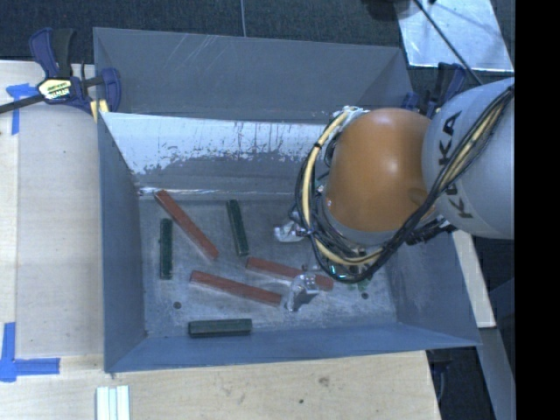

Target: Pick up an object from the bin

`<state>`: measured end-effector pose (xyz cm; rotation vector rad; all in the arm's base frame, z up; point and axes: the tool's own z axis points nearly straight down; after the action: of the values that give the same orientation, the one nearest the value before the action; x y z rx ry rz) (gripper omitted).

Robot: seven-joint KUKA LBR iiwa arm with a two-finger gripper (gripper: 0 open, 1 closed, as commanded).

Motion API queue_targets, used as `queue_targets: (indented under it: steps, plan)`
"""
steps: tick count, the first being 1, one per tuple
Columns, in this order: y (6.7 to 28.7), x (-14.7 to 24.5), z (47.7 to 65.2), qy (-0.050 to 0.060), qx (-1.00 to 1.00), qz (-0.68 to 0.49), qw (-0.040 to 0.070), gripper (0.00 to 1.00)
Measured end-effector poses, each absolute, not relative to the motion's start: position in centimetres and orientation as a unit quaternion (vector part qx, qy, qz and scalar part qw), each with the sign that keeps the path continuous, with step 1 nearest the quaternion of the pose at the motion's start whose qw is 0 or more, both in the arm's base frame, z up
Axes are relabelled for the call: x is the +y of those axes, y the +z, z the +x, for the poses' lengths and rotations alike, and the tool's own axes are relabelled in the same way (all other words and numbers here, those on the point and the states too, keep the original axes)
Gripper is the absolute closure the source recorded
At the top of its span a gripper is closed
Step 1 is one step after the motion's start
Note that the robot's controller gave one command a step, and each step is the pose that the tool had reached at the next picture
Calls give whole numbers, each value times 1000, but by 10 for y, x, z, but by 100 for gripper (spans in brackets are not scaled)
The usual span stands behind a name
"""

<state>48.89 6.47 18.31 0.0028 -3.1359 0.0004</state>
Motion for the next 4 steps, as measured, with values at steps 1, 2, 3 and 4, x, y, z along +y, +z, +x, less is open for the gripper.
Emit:
queue_targets:
  steps: [1, 2, 3, 4]
  plan:
    - [187, 65, 491, 0, -1000, 0, -1, 0]
    - [116, 80, 510, -1, -1000, -23, -4, 0]
    - [115, 79, 515, 0, -1000, -7, 1, 0]
    - [119, 109, 504, 0, -997, -78, -1, 0]
